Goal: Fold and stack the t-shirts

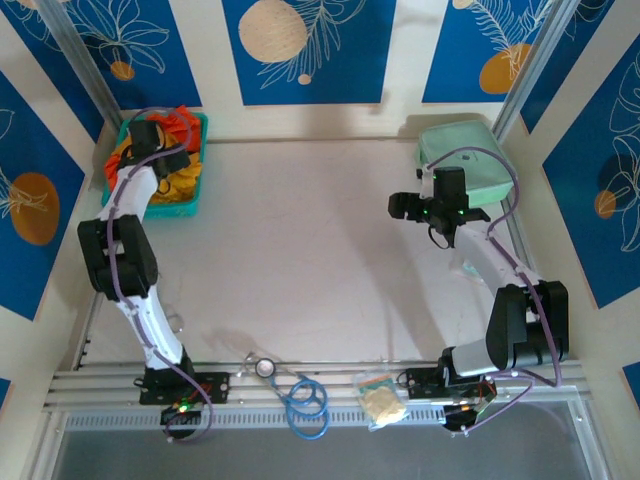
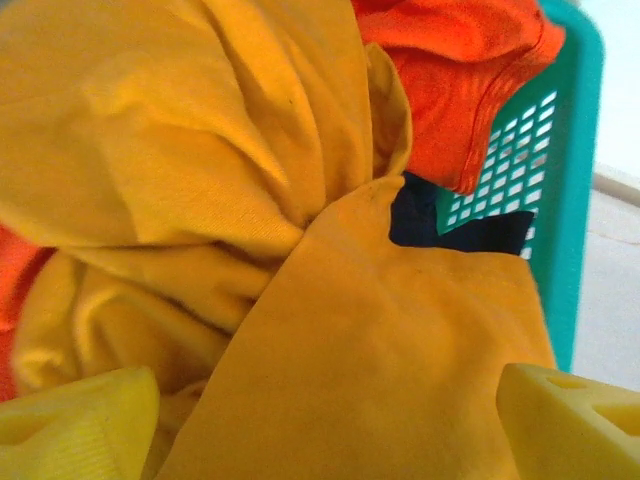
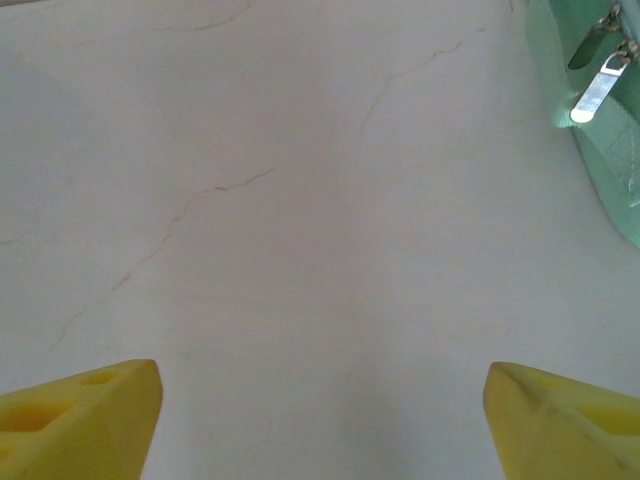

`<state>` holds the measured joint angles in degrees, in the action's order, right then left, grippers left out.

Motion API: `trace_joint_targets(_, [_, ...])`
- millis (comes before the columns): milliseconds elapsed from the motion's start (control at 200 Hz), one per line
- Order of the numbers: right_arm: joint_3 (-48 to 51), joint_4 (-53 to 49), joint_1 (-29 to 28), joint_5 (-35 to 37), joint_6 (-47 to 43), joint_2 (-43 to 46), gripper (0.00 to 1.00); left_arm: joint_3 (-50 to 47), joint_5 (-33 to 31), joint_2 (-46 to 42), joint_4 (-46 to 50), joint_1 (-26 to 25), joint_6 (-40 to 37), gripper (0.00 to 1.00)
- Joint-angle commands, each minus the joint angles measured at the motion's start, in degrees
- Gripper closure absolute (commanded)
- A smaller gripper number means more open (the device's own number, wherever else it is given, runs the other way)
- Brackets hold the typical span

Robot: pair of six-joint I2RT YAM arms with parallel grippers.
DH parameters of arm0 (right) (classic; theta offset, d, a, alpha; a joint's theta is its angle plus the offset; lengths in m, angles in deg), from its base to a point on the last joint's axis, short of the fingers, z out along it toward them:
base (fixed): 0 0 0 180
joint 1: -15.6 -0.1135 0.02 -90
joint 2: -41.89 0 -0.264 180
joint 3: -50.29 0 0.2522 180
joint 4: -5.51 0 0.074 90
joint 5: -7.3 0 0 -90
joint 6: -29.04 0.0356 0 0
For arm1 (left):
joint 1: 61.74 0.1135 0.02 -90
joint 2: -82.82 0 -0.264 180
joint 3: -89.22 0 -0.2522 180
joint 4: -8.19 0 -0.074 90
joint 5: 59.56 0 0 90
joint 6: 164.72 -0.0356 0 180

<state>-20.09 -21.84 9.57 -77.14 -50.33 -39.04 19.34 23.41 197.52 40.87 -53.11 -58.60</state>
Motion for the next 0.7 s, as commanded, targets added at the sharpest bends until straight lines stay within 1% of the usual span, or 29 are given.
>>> trace_joint_targets(0, [-2.4, -2.6, -0.4, -0.3, -0.6, -0.8, 0.18, 3.8, 1.7, 3.8, 3.0, 0.8, -0.8, 0.18])
trace_joint_targets(75, [-2.3, -2.9, -0.6, 0.1, -0.8, -0.6, 0.2, 5.0, 1.7, 4.7, 2.9, 0.9, -1.1, 0.27])
trace_joint_targets(125, [-2.3, -3.2, -0.5, 0.1, -0.8, -0.6, 0.22, 5.1, 1.7, 4.5, 2.4, 0.9, -1.2, 0.36])
trace_joint_targets(180, [-2.3, -3.2, -0.6, 0.1, -0.7, -0.4, 0.25, 5.3, 1.9, 4.2, 1.8, 0.9, -1.4, 0.55])
trace_joint_targets(270, [-2.3, -3.2, -0.8, 0.0, -0.3, -0.2, 0.28, 6.5, 2.3, 3.5, 2.1, 0.9, -2.1, 0.81])
trace_joint_targets(330, [-2.5, -3.2, -0.9, 0.0, 0.0, 0.1, 0.31, 7.2, 2.5, 2.5, 2.9, 0.9, -2.3, 1.0])
trace_joint_targets(505, [-3.1, -3.5, -1.6, -0.2, 0.4, 1.5, 0.33, 8.1, 5.4, -4.7, 4.6, 0.3, -3.1, 1.0])
trace_joint_targets(695, [-3.4, -4.1, -1.7, -1.3, 1.3, 3.4, 0.33, 15.9, 12.3, -12.4, 14.8, -1.8, -3.4, 1.0])
